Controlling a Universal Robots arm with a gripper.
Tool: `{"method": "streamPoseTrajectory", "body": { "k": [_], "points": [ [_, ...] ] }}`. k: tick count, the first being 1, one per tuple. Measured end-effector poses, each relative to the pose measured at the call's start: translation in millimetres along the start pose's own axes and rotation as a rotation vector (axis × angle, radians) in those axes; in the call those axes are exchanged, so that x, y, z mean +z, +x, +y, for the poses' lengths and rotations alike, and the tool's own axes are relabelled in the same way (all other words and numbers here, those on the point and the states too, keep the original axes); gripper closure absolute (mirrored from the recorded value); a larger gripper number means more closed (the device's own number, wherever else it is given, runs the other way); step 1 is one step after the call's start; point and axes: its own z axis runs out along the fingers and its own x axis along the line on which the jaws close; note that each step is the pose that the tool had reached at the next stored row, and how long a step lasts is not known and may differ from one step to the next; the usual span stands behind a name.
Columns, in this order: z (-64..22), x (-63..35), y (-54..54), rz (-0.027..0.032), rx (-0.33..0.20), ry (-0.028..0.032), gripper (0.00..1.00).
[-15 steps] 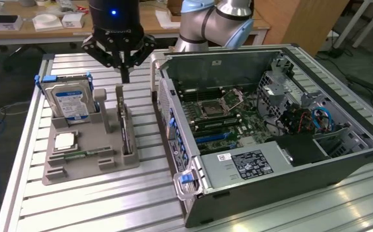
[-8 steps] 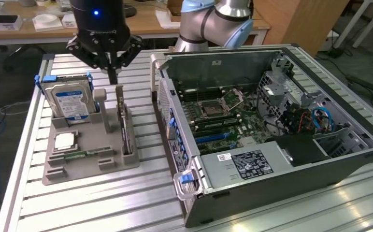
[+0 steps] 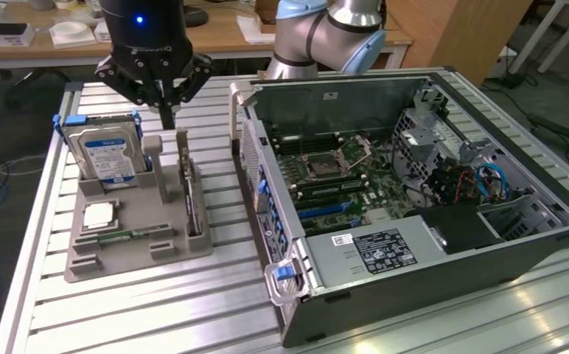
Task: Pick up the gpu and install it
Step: 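Pick up the gpu and move the gpu toward the slot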
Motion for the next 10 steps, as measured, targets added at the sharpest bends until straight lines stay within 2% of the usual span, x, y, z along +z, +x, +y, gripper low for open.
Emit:
{"method": "streamPoseTrajectory", "body": {
  "k": [8, 10],
  "points": [
    [0.0, 0.0, 0.0, 0.0, 0.0, 0.0, 0.9],
    [0.0, 0.0, 0.0, 0.0, 0.0, 0.0, 0.84]
  ]
}}
